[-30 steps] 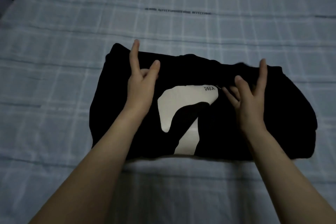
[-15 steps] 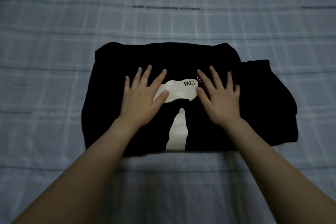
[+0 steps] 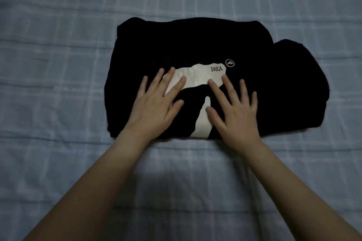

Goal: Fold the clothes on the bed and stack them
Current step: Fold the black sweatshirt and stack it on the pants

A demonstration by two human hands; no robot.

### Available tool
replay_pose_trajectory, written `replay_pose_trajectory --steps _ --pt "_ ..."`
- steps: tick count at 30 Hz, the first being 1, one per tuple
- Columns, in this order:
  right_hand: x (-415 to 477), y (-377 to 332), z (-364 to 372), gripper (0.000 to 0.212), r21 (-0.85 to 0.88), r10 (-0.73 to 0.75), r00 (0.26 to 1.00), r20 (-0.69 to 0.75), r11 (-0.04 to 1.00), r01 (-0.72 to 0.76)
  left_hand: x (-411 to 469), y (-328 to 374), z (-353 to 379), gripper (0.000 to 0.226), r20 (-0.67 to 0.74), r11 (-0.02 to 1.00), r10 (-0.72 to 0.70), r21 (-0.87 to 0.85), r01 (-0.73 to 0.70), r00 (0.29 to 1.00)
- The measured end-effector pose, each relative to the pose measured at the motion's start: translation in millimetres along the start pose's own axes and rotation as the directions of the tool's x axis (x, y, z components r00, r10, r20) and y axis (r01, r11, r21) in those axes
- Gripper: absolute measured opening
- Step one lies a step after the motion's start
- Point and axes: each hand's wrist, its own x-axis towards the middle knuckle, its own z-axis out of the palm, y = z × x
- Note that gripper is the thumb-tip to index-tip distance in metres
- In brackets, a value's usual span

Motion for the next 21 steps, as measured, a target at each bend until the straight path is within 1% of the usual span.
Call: replay_pose_trajectory --steps 2,4,6,7,9,11,13,15,16,17,20,21 --pt "-22 5 -2 0.075 -0.055 -0.083 0.996 0.039 0.995 0.085 -26 -6 -3 0.068 -0.018 0.999 0.027 0.035 -0.026 0.999" --pt "-36 13 0 0.084 -0.153 -0.159 0.983 0.094 0.973 0.172 -53 -16 1 0.081 0.03 0.992 0.062 0.11 -0.065 0.998" --pt "-32 16 4 0.087 -0.214 -0.169 0.982 0.084 0.959 0.184 -61 -28 3 0.09 0.105 0.978 0.101 0.171 -0.118 0.989" --pt "-28 15 4 0.087 -0.222 -0.161 0.985 0.062 0.96 0.171 -58 -35 1 0.086 0.115 0.971 0.13 0.188 -0.15 0.985" --pt "-27 14 5 0.087 -0.222 -0.155 0.988 -0.008 0.964 0.149 -52 -52 -8 0.068 0.052 0.946 0.232 0.219 -0.238 0.971" --pt "-42 14 11 0.087 -0.214 -0.186 0.981 -0.06 0.962 0.169 -56 -70 -13 0.069 0.002 0.93 0.286 0.241 -0.278 0.958" --pt "-64 12 18 0.081 -0.181 -0.221 0.973 -0.063 0.962 0.206 -72 -79 -9 0.071 0.023 0.937 0.269 0.225 -0.267 0.963" --pt "-71 12 19 0.066 -0.155 -0.226 0.973 -0.047 0.964 0.216 -79 -77 -4 0.087 0.101 0.951 0.218 0.201 -0.235 0.971" --pt "-69 13 19 0.063 -0.146 -0.213 0.976 -0.04 0.968 0.205 -78 -75 -3 0.094 0.145 0.956 0.19 0.196 -0.216 0.971" --pt "-66 13 17 0.062 -0.136 -0.205 0.978 -0.034 0.971 0.199 -76 -73 -2 0.096 0.168 0.96 0.174 0.191 -0.206 0.97" --pt "-65 14 18 0.063 -0.111 -0.206 0.978 -0.036 0.973 0.201 -76 -66 -3 0.077 0.142 0.964 0.163 0.189 -0.188 0.976" --pt "-66 14 18 0.061 -0.104 -0.202 0.979 -0.034 0.975 0.198 -77 -65 -2 0.075 0.14 0.969 0.148 0.178 -0.171 0.979"
